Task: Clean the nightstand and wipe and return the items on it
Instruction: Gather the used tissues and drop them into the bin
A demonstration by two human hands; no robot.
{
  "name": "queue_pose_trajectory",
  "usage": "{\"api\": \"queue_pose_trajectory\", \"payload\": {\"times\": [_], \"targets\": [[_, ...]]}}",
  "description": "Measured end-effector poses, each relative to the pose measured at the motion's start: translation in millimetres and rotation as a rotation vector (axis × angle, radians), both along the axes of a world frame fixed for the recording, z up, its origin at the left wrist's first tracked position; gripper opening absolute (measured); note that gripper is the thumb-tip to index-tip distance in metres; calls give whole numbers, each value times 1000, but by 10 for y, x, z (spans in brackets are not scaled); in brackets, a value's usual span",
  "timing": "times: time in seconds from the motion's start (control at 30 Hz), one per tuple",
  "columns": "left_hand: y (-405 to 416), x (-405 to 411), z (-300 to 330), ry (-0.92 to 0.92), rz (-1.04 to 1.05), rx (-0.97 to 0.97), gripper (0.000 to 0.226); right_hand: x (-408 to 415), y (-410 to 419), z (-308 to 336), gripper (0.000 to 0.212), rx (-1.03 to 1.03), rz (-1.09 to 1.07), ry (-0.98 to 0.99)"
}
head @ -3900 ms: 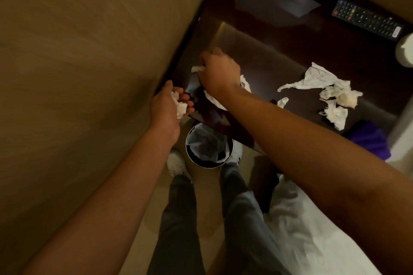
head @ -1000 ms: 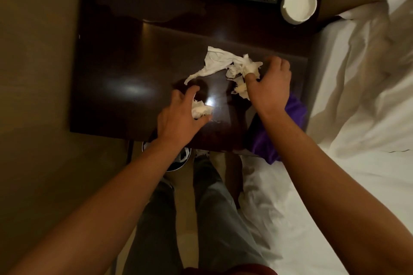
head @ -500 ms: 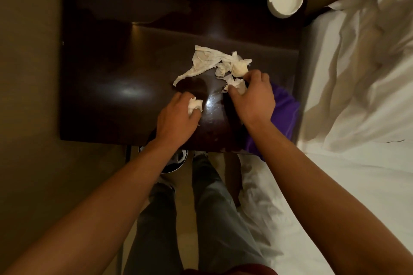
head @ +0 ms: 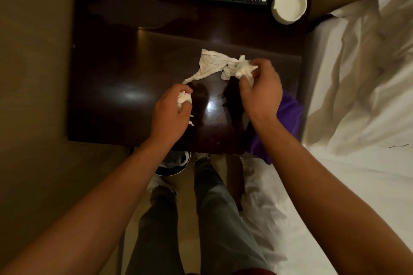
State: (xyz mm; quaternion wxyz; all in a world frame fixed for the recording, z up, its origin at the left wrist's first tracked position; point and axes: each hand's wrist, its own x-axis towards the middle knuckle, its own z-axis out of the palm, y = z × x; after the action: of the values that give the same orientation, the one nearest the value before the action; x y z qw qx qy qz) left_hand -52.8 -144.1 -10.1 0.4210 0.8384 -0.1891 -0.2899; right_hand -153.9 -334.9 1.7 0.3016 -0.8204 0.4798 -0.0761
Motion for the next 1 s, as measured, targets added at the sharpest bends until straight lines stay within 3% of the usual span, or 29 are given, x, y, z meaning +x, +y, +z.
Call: {"api": "queue_pose_trajectory", "payload": {"times": [0.13, 0.27, 0.47, 0.63, 0.8, 1.0], "targets": [[-6, 32, 20, 15, 41, -16, 24, 239, -172, -97, 30, -85, 13, 135], [-10, 60, 28, 21, 55, -43, 21, 384, -173, -217, 30, -84, 55, 121], [54, 116, 34, 34, 86, -21, 16, 589, 40, -421, 62, -183, 242, 257], [111, 180, 37, 27, 104, 12, 16, 630, 128, -568, 45, -287, 347, 247], [129, 190, 26, 65, 143, 10, 15, 621, 85, -556, 27, -245, 384, 145], [168, 142, 26, 152, 227, 23, 16, 575, 21, -398, 23, -169, 347, 79]]}}
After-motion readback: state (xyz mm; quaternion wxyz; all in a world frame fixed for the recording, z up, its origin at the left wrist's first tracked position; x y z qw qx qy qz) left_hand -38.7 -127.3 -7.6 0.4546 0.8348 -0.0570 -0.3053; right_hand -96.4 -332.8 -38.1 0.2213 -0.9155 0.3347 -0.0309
